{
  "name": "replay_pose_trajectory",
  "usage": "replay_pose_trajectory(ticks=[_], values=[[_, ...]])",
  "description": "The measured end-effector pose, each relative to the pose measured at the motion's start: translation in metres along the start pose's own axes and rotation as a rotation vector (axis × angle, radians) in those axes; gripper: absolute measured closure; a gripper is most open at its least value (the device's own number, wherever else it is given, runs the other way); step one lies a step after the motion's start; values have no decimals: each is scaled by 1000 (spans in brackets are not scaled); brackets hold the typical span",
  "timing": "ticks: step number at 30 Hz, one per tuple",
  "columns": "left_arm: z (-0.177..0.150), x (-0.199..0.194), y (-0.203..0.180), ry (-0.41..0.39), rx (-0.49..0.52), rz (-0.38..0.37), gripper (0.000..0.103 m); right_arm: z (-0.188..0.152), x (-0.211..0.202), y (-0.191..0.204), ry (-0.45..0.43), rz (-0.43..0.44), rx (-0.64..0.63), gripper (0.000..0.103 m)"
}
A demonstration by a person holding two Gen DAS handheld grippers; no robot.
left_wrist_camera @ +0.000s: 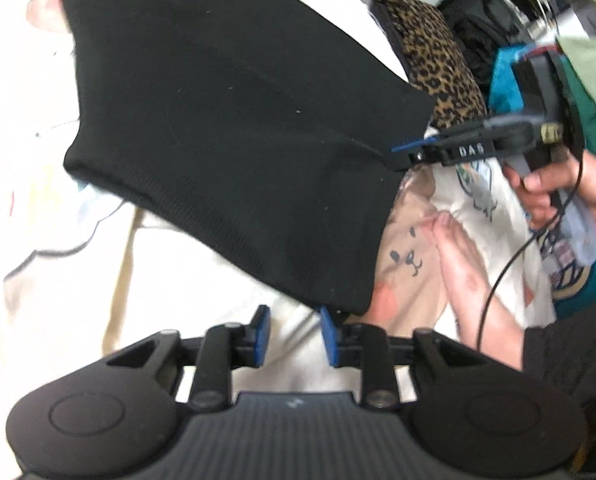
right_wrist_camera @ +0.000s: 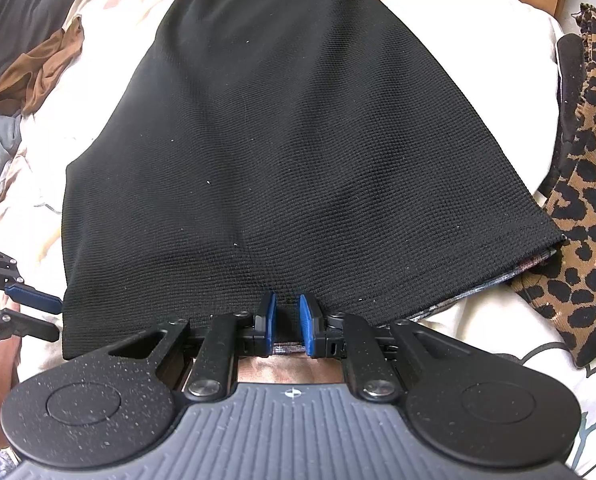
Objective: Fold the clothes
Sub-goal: 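Grasp the shorts leg end with the left tool while the right tool holds the hem, then lift the black shorts off the bed with both tools, hanging them lengthwise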
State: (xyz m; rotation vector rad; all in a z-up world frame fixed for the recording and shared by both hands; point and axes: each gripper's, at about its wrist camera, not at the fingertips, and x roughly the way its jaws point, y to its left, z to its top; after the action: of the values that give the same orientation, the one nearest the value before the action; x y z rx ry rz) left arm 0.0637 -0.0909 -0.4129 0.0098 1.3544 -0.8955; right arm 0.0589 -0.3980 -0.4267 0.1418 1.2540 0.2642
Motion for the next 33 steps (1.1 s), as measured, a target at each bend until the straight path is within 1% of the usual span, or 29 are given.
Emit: replay_pose_trajectory(ticks=[1,3,5,6,11,12,17,18,19,21,23,26,27,29,30,31,33], values=[[0,1,4,-4,-37,-19,67,0,0,0,0,0,1,85],[2,3,17,-14,-133,-66,60,1,2,3,-1,1,5,85],[1,9,32,-21,-238,-113,56,1,2,4,-2,1,10,85],[1,11,40,-24,-290,-135,56,1,2,4,-2,1,13,85],[-10,25,80,-83,-598,-327,55,0,1,0,2,11,65,85],[-12,27,85,-93,-631,-349,55,-1,1,-2,2,13,84,85],[-14,39,90,-111,-679,-424,55,-6,-1,-11,-11,41,159,85],[-15,40,90,-112,-685,-438,57,-8,-2,-13,-19,50,174,84],[-15,42,89,-107,-683,-446,60,-9,-3,-14,-29,63,191,83],[-16,49,84,-89,-681,-467,73,-13,-4,-16,-49,89,223,83],[-19,55,79,-64,-674,-485,80,-17,-8,-19,-67,112,250,82],[-21,60,73,-39,-660,-486,90,-22,-12,-23,-99,142,298,81],[-22,60,74,-37,-664,-483,91,-23,-13,-25,-114,147,323,80],[-21,59,73,-36,-661,-478,92,-27,-17,-29,-149,145,370,77],[-20,58,73,-35,-659,-476,93,-30,-20,-32,-168,145,394,72],[-20,57,72,-33,-660,-473,93,-33,-23,-37,-187,146,421,65],[-19,56,71,-22,-674,-465,93,-43,-31,-54,-223,147,480,59]])
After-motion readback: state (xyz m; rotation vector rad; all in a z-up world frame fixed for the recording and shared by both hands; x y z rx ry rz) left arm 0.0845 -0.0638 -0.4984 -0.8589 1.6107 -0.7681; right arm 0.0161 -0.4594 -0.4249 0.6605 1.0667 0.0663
